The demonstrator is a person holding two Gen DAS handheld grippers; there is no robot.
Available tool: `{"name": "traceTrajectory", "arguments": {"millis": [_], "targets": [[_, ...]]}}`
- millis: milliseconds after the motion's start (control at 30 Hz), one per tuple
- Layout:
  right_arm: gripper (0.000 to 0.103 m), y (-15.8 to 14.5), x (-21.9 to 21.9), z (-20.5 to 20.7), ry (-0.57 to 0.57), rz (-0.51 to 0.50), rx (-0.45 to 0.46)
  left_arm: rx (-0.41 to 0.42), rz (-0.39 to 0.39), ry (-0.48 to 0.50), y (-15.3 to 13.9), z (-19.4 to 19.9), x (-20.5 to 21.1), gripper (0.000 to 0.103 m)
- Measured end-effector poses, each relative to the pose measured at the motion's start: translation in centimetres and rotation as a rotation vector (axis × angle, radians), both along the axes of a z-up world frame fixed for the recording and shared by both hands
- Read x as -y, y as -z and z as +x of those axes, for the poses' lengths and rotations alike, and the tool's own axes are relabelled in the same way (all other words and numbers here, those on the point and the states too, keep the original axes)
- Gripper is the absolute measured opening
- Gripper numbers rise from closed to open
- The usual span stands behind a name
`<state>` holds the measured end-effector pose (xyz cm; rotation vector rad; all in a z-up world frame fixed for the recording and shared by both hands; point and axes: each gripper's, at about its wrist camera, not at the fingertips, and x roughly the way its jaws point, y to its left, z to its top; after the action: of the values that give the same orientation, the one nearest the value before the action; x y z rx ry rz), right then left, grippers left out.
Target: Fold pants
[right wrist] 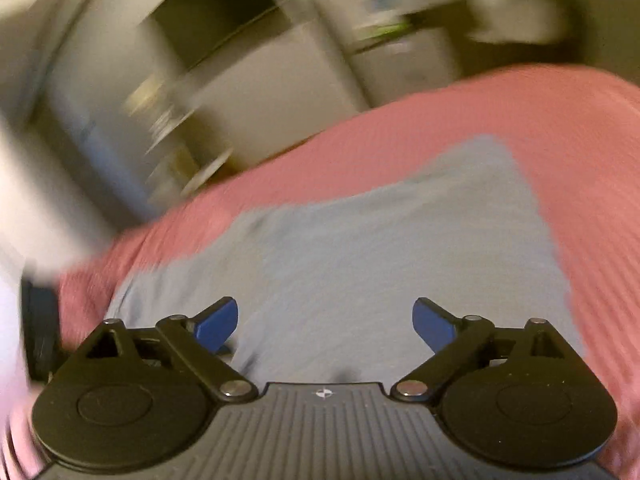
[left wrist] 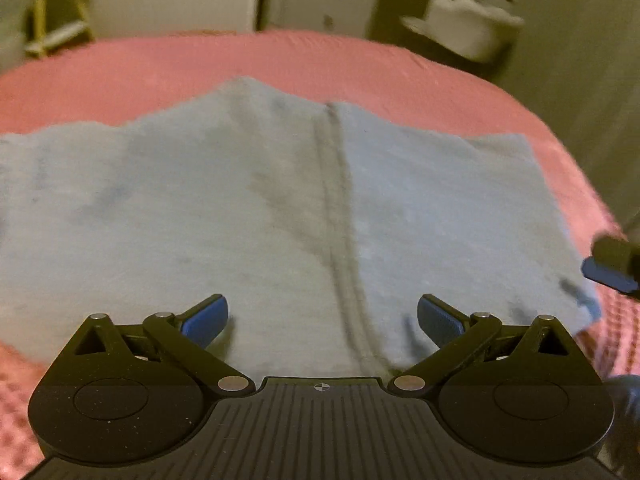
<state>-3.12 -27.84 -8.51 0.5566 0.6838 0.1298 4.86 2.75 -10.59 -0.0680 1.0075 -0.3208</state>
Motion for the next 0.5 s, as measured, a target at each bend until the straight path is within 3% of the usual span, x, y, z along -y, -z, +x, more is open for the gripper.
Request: {"name": "traceTrajectory", "arguments": {"millis": [100,200,300,400,467,500], "targets": [[0.095,2.0,3.0,-0.5,0.118,0.109,-0.014,-0.072,0.025,0.008,1.5,1.4,0.7,0.103],[0.095,3.5,4.6,-0.5,0.145,0.233,-0.029,-0.096,-0.075,0.027,1.9,2.2,0.5,0.103],[0.095,4.2,4.8,-0.2,0.162,0.253,-0.042,-0.091,-0.166,0.044,2.0,3.1,0.4,0.103],[0.095,4.6,4.8,0.3,0.161,0.248,-0.066,-0.103,-0.194,0.038,2.5,4.0,0.7,0.102],[0.096,4.7,4.8,0.7,0.163,0.249,-0.075,-0.084,-0.236,0.036,2.3,3.8,0.3,0.085],[0.096,4.7,4.7,0.7,0.163,0.253,-0.076,-0.079,-0.264,0.051,2.3,3.7,0.2,0.065]]}}
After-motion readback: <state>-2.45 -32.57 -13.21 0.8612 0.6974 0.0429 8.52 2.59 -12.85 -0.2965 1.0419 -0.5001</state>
